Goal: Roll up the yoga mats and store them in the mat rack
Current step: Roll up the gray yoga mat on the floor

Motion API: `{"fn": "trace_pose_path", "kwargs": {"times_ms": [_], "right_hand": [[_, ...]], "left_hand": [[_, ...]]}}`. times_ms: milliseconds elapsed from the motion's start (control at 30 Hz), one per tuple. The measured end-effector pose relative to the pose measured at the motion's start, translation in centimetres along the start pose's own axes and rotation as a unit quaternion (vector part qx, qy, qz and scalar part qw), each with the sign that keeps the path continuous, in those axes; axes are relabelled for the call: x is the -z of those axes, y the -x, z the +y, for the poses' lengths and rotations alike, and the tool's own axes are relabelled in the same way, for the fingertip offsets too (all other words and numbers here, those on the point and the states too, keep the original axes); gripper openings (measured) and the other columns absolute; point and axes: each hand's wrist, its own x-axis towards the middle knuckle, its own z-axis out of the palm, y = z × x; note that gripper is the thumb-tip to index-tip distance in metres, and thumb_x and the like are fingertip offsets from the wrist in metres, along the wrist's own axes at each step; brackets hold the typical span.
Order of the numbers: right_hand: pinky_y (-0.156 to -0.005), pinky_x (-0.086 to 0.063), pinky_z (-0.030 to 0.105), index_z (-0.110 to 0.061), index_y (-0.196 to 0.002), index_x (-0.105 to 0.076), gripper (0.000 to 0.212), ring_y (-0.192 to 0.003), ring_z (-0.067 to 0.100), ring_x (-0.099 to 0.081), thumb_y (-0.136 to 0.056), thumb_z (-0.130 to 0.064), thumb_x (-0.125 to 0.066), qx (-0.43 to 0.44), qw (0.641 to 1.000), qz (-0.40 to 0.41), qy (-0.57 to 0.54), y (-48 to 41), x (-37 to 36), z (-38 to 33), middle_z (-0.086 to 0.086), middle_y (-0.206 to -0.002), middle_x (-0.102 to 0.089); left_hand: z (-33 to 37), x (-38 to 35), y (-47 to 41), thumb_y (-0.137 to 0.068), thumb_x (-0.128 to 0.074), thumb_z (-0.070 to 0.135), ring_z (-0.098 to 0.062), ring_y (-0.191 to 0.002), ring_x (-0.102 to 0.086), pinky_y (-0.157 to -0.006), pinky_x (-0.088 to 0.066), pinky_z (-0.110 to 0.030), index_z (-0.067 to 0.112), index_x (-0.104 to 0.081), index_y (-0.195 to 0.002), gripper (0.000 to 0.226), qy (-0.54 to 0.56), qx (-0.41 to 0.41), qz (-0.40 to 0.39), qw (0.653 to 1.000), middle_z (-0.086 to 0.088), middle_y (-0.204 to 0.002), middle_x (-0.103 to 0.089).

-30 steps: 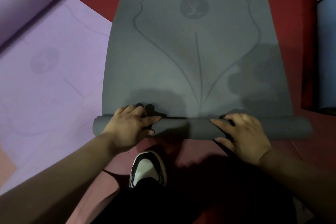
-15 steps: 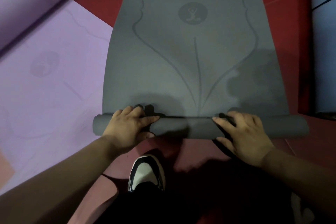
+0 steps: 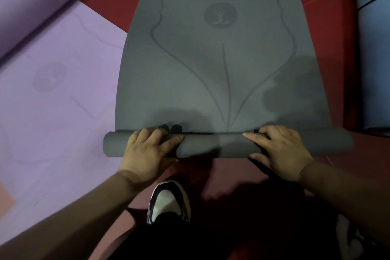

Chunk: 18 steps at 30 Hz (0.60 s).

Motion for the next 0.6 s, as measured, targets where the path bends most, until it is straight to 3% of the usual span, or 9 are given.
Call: {"fn": "trace_pose_path", "kwargs": {"times_ms": [167, 267, 400, 600], "right_hand": [[-0.096, -0.040, 0.054, -0.035, -0.147, -0.048, 0.067, -0.111, 0.034, -0.056, -0.090, -0.070, -0.039, 0.012, 0.999, 0.007, 0.040, 0.4, 0.9, -0.4, 0.010, -0.126, -0.056], [-0.106, -0.031, 0.063, -0.036, -0.148, -0.047, 0.072, -0.114, 0.038, -0.054, -0.087, -0.074, -0.043, -0.021, 0.998, 0.012, 0.060, 1.1, 0.6, -1.1, 0.013, -0.132, -0.053], [-0.104, -0.032, 0.062, -0.036, -0.142, -0.055, 0.069, -0.110, 0.038, -0.055, -0.086, -0.074, -0.042, -0.041, 0.997, 0.014, 0.058, 0.1, 0.3, -1.3, 0.011, -0.126, -0.058], [-0.100, -0.036, 0.056, -0.039, -0.142, -0.051, 0.070, -0.110, 0.032, -0.055, -0.086, -0.078, -0.038, -0.034, 0.998, -0.010, 0.055, -1.0, 0.4, -0.2, 0.005, -0.121, -0.055]], "left_hand": [[-1.5, 0.1, -1.6, -0.081, -0.046, 0.072, -0.026, -0.092, -0.055, -0.079, -0.047, -0.039, 0.047, -0.058, -0.137, 0.063, 0.048, 0.014, -0.053, 0.997, 0.006, -0.107, -0.060], [-2.3, 0.0, -2.6, -0.078, -0.045, 0.078, -0.024, -0.093, -0.055, -0.078, -0.048, -0.037, 0.050, -0.057, -0.137, 0.066, 0.073, 0.021, -0.071, 0.995, 0.009, -0.107, -0.059], [-2.5, 0.2, -3.4, -0.076, -0.041, 0.082, -0.024, -0.098, -0.055, -0.083, -0.048, -0.038, 0.053, -0.053, -0.139, 0.071, 0.076, 0.028, -0.103, 0.991, 0.010, -0.110, -0.057], [-0.5, 0.4, -2.0, -0.086, -0.051, 0.066, -0.035, -0.099, -0.058, -0.086, -0.045, -0.047, 0.039, -0.047, -0.149, 0.068, -0.047, -0.006, 0.009, 0.999, -0.006, -0.120, -0.061]]}}
